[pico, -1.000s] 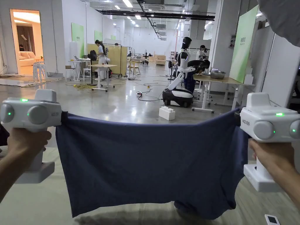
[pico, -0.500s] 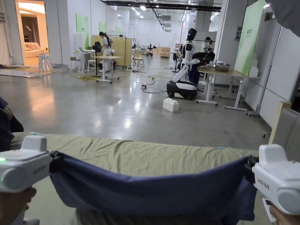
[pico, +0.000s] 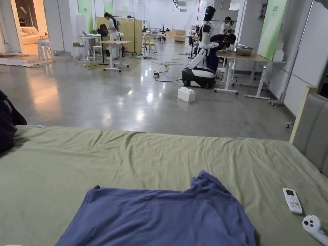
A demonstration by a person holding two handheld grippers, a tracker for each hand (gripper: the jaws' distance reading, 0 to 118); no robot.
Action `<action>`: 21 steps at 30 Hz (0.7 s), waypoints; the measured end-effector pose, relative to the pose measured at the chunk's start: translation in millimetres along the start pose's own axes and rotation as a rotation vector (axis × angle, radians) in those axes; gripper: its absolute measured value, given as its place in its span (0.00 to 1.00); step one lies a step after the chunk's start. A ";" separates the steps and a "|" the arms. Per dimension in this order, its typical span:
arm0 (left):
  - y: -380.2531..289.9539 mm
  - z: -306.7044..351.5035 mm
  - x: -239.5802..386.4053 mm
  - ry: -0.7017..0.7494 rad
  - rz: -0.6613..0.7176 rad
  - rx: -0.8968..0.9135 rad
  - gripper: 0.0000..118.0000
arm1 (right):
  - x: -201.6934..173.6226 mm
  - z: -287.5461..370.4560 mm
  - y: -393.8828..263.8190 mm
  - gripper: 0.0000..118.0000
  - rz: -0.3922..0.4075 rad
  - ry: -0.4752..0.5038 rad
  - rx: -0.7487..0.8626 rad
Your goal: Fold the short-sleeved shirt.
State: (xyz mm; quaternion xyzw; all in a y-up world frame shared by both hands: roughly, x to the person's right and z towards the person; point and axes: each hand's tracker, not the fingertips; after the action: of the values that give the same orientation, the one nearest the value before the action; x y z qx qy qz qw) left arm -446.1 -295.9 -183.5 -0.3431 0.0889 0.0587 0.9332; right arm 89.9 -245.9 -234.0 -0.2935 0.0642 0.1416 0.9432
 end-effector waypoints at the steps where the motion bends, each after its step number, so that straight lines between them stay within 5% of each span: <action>1: -9.8 -2.0 -2.5 0.006 -0.001 -0.022 0.04 | -1.5 -0.5 -11.9 0.02 -0.005 0.012 -0.039; 21: -72.1 -41.7 -7.8 0.047 -0.100 -0.281 0.08 | -28.1 -37.3 -90.9 0.02 0.017 -0.005 -0.330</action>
State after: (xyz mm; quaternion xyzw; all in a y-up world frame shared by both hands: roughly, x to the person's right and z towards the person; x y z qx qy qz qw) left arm -446.6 -378.1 -167.7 -0.4758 0.0843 0.0160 0.8753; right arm 89.5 -345.2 -210.2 -0.4434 0.0404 0.1589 0.8812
